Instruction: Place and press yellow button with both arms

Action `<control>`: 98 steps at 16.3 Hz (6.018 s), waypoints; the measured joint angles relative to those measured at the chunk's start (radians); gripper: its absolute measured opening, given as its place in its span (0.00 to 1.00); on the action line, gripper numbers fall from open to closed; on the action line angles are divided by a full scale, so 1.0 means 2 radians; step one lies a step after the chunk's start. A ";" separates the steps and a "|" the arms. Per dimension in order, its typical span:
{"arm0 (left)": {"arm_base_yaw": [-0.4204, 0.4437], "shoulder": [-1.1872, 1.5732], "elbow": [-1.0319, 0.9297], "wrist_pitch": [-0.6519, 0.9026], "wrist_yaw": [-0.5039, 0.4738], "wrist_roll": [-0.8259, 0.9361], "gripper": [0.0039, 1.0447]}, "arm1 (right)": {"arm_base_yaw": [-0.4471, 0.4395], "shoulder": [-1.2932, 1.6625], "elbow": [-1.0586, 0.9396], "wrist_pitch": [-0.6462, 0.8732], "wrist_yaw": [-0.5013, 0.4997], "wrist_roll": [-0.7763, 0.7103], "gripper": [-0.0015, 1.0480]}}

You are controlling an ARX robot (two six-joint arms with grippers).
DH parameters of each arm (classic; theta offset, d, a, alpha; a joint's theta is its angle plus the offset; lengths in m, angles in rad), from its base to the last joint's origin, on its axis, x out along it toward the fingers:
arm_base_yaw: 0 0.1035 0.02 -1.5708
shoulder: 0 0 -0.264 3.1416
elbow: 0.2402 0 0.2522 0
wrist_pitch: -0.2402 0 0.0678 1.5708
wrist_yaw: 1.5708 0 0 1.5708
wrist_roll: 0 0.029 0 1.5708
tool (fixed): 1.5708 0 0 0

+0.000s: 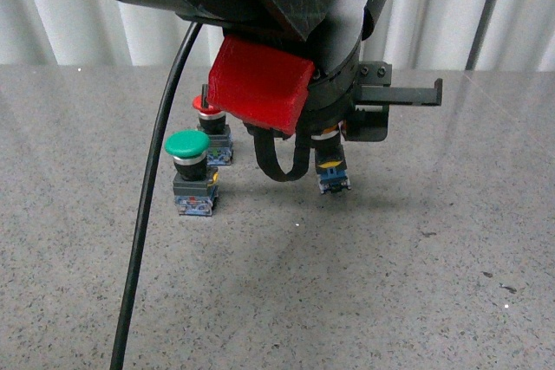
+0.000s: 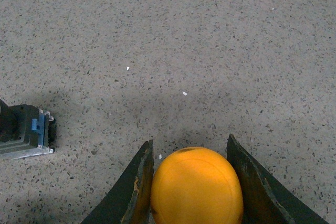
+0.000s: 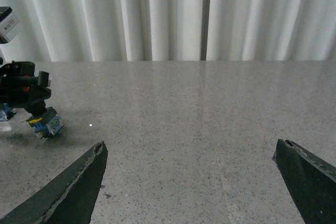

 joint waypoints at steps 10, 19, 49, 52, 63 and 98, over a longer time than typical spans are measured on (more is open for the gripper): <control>0.010 0.004 0.013 0.029 0.007 0.005 0.93 | 0.000 0.000 0.000 0.000 0.000 0.000 0.94; 0.076 -0.356 -0.247 0.230 -0.049 0.195 0.83 | 0.000 0.000 0.000 0.000 0.000 0.000 0.94; 0.331 -0.884 -0.660 0.116 0.187 0.168 0.01 | 0.000 0.000 0.000 0.000 0.000 0.000 0.94; 0.331 -0.940 -0.659 0.037 0.187 0.168 0.01 | 0.000 0.000 0.000 0.000 0.000 0.000 0.94; 0.331 -0.975 -0.659 0.017 0.187 0.168 0.45 | 0.000 0.000 0.000 0.000 0.000 0.000 0.94; 0.331 -0.975 -0.659 0.017 0.187 0.168 0.94 | 0.233 0.891 0.490 0.145 0.025 0.011 0.02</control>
